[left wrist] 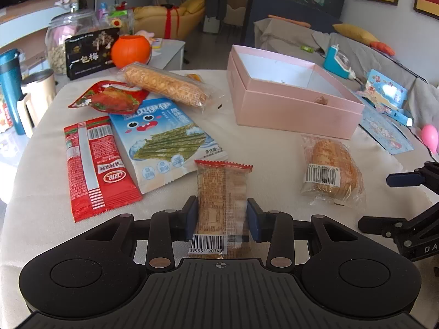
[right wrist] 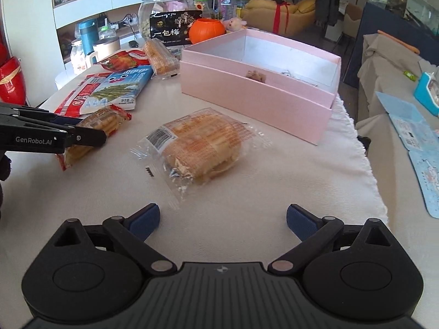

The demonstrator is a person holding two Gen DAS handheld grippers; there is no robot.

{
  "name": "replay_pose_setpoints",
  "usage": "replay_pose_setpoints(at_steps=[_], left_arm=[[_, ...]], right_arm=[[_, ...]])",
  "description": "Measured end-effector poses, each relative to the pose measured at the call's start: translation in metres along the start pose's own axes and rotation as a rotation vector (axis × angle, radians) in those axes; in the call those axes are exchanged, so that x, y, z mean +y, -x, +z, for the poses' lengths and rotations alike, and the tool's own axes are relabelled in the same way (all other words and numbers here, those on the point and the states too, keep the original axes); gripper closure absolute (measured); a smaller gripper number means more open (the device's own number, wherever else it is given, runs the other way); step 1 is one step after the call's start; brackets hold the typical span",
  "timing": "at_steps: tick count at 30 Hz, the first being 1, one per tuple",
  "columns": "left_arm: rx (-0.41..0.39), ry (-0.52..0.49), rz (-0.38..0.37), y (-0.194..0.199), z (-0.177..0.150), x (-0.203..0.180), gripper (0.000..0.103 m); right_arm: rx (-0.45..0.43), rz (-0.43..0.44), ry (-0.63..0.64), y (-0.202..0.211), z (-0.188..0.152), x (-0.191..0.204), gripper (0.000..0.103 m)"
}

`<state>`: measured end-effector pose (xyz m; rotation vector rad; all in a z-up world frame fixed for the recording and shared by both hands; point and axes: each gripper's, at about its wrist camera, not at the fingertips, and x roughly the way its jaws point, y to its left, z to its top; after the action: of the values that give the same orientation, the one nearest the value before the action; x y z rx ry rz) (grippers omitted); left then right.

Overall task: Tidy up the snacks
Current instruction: 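Carry the wafer bar into the pink box with left tool while right tool holds the bun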

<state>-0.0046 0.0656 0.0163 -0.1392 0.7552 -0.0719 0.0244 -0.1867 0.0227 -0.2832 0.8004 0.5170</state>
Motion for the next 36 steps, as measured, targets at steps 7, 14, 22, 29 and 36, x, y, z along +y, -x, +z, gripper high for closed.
replay_pose_setpoints(at_steps=[7,14,22,29,36], left_arm=[[0.000,-0.010,0.008,0.000,0.000,-0.002,0.060],[0.015,-0.051,0.039,0.002,-0.003,-0.010,0.060],[-0.001,-0.063,0.055,0.000,-0.006,-0.015,0.057],[0.016,-0.045,0.053,0.000,-0.003,-0.014,0.056],[0.109,-0.013,0.017,-0.008,0.019,-0.005,0.057]], right_arm=[[0.002,0.129,-0.249,-0.006,0.028,-0.016,0.004],[0.032,0.031,-0.287,-0.054,0.065,0.006,0.006],[-0.006,-0.029,-0.059,-0.036,0.029,0.010,0.008],[-0.022,0.031,-0.093,-0.026,0.036,-0.003,0.008],[0.009,0.085,-0.073,-0.043,0.064,0.008,0.043]])
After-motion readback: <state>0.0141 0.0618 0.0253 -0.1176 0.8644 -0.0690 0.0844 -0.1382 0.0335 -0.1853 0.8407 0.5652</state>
